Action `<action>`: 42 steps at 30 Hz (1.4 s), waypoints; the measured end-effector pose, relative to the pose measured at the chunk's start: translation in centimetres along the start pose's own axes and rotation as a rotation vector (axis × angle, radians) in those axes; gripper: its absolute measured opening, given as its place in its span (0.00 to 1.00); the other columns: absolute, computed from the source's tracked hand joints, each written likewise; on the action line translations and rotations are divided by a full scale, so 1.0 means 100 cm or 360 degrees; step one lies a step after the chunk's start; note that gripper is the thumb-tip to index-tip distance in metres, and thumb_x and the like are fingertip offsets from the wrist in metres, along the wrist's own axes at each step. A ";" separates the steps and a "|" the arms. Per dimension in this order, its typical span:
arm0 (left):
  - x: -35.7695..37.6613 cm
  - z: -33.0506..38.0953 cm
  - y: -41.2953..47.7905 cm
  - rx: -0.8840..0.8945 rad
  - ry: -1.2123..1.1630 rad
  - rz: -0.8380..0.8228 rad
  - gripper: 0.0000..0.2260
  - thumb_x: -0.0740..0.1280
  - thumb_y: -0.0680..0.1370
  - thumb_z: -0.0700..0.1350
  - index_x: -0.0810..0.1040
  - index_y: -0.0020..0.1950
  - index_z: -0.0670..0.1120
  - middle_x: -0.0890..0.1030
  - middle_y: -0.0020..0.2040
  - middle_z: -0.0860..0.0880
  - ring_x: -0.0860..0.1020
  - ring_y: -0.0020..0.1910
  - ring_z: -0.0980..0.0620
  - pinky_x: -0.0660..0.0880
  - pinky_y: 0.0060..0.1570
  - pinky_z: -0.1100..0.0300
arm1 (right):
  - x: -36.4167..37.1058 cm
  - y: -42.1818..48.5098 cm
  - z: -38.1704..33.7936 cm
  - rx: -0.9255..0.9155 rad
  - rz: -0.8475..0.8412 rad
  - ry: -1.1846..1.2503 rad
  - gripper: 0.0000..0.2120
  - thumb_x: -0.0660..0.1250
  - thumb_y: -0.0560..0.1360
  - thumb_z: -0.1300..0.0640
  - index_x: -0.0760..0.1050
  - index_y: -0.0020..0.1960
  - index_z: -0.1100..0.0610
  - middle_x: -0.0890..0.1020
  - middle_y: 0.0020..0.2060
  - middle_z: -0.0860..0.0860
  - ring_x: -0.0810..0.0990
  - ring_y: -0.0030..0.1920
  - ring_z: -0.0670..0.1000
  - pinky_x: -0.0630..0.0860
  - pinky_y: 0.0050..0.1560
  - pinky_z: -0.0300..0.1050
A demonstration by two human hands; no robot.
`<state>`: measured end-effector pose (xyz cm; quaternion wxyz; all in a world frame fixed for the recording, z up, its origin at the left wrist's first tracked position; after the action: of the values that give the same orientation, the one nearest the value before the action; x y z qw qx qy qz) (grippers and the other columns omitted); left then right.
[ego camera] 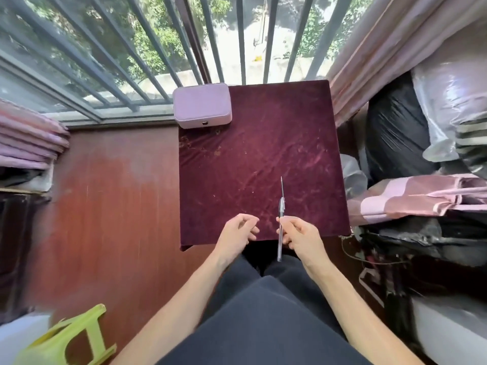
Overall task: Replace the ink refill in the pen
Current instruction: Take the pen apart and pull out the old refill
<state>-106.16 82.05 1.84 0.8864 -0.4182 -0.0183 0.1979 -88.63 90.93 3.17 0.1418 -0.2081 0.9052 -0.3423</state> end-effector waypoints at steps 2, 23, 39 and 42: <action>0.013 0.008 0.003 0.0028 -0.0033 -0.0028 0.10 0.65 0.81 0.47 0.83 0.55 0.45 0.84 0.42 0.51 0.79 0.30 0.64 0.72 0.31 0.73 | 0.007 0.007 0.002 0.0008 -0.0054 -0.0028 0.07 0.71 0.84 0.54 0.87 0.50 0.50 0.86 0.35 0.44 0.78 0.31 0.39 0.75 0.35 0.30; 0.040 -0.117 0.172 0.0034 -0.0316 0.0066 0.06 0.66 0.82 0.46 0.83 0.51 0.48 0.82 0.34 0.62 0.78 0.33 0.68 0.72 0.35 0.75 | 0.066 0.172 0.139 -0.0080 -0.0107 -0.0359 0.08 0.77 0.78 0.60 0.81 0.51 0.49 0.88 0.39 0.49 0.87 0.40 0.49 0.82 0.43 0.40; 0.025 -0.110 0.209 0.0359 -0.0441 0.0100 0.06 0.65 0.83 0.44 0.81 0.53 0.48 0.82 0.39 0.56 0.78 0.32 0.57 0.76 0.32 0.63 | 0.070 0.216 0.127 -0.0337 -0.0122 -0.0065 0.06 0.71 0.84 0.57 0.86 0.56 0.48 0.87 0.42 0.40 0.82 0.39 0.37 0.76 0.41 0.30; 0.025 -0.106 0.215 0.0392 -0.0412 0.0056 0.07 0.64 0.83 0.43 0.81 0.54 0.45 0.82 0.41 0.55 0.75 0.32 0.58 0.74 0.32 0.64 | 0.075 0.225 0.122 -0.0373 -0.0141 -0.0024 0.06 0.71 0.84 0.58 0.86 0.57 0.50 0.88 0.41 0.41 0.82 0.39 0.36 0.75 0.40 0.29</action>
<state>-108.97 87.44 -21.51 0.9175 -0.2777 -0.1007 0.2664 -96.63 95.80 -21.81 0.1082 -0.2655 0.9278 -0.2386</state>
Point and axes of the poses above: each hand's wrist, its own y-axis towards the middle knuckle, its own x-axis out of the palm, z = x × y, the point moved 8 cm from there along y, towards the middle knuckle
